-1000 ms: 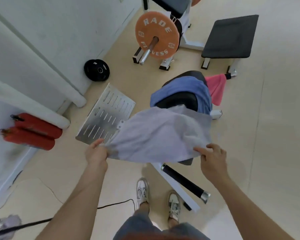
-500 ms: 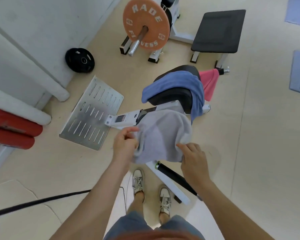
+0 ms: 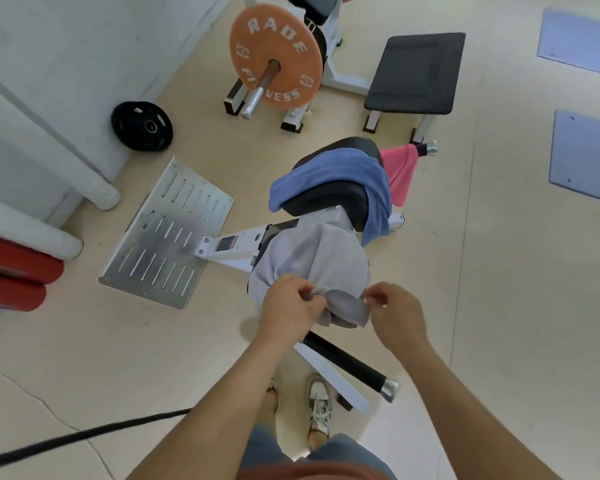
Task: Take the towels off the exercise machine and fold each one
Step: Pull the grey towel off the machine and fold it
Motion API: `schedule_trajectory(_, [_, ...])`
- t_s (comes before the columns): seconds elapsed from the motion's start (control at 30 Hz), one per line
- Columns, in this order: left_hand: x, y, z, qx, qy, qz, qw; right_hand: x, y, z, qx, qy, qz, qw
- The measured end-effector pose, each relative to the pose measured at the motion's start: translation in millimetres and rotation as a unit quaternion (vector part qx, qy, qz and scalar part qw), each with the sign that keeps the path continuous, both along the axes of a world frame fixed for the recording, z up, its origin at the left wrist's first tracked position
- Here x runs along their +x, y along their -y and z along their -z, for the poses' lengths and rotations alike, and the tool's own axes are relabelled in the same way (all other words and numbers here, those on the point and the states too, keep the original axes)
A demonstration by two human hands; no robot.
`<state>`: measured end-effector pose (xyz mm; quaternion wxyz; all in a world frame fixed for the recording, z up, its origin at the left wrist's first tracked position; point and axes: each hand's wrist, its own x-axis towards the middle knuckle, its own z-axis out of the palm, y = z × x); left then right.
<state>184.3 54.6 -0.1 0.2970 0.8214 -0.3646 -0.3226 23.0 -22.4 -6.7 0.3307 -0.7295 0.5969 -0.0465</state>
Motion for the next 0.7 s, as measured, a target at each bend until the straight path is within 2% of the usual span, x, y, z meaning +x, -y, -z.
schedule_trajectory(0.1, [6, -6, 1, -0.006, -0.080, -0.081, 0.994, -5, 8, -6, 0.097, 0.116, 0.065, 0.986])
schedule_trajectory(0.17, [6, -6, 0, -0.004, -0.139, -0.119, 0.983, 1, 2, -14, 0.236, 0.211, 0.072, 0.946])
schedule_trajectory(0.23, [5, -6, -3, -0.007, -0.178, -0.131, 0.975, 8, -3, -14, 0.341, 0.267, 0.088, 0.897])
schedule_trajectory(0.33, [2, -11, -7, -0.018, -0.204, -0.123, 0.971, 20, -4, -8, 0.370, 0.312, 0.142, 0.863])
schedule_trajectory(0.4, [1, -14, -10, -0.025, -0.202, -0.110, 0.973, 30, 2, -6, 0.331, 0.307, 0.150, 0.880])
schedule_trajectory(0.5, [-1, -17, -13, -0.030, -0.190, -0.089, 0.977, 44, 12, -8, 0.291, 0.271, 0.098, 0.912])
schedule_trajectory(0.6, [-4, -19, -17, -0.031, -0.183, -0.067, 0.980, 49, 17, -8, 0.319, 0.247, 0.058, 0.913])
schedule_trajectory(0.7, [0, -18, -21, -0.034, -0.186, -0.086, 0.978, 41, 14, -11, 0.286, 0.243, 0.041, 0.926])
